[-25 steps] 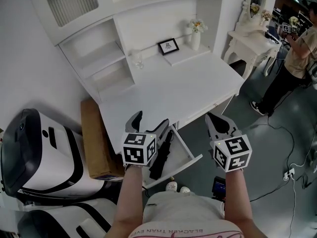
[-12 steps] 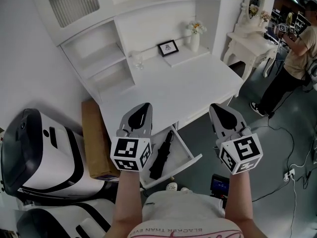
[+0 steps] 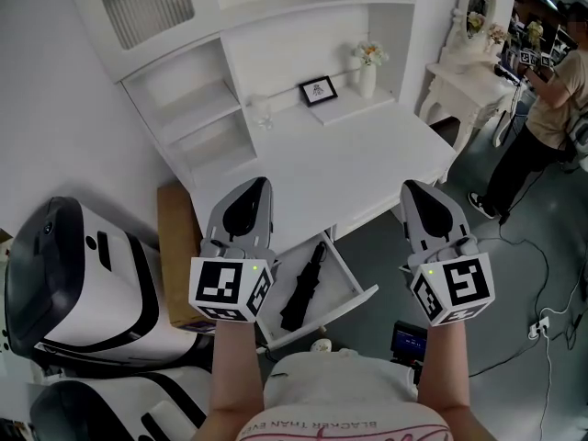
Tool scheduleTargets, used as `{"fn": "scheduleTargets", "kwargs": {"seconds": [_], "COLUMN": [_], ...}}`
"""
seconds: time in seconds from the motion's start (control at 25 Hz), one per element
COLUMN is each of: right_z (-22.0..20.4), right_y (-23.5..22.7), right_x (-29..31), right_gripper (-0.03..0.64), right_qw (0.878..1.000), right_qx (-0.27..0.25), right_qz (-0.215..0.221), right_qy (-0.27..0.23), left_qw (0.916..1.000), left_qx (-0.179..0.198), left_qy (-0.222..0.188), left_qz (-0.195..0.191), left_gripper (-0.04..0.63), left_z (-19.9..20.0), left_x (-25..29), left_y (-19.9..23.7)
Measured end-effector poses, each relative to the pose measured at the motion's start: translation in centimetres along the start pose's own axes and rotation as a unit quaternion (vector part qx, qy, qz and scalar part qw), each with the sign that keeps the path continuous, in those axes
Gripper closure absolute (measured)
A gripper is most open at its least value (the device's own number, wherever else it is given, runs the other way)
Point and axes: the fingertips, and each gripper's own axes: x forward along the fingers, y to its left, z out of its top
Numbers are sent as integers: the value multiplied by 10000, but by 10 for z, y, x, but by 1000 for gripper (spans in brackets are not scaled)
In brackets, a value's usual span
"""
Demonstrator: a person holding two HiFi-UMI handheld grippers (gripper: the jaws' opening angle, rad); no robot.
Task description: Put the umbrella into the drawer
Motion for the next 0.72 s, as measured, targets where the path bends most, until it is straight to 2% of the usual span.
{"fn": "scheduleTargets", "kwargs": {"seconds": [0.12,0.48,0.72], "right_z": [5,8,8], "right_y": [0,5,8], "right_x": [-4,-10,-13], "right_gripper": [609,610,610], "right_qw": [10000,9998,9998], "right_qx": [-17,-147,-191], "right_qz": [-58,9,55], "right_qy": [-74,-99,-63], "left_qw": [9998,9993,9993], "left_qx": [126,187,265], "left_qy": [-120,-300,-255], "left_qz": [74,144,95], "left_gripper": [586,586,586], "left_z": [9,22,26], "left_x": [-5,-13,-13], "left_y": [2,-1,-5]}}
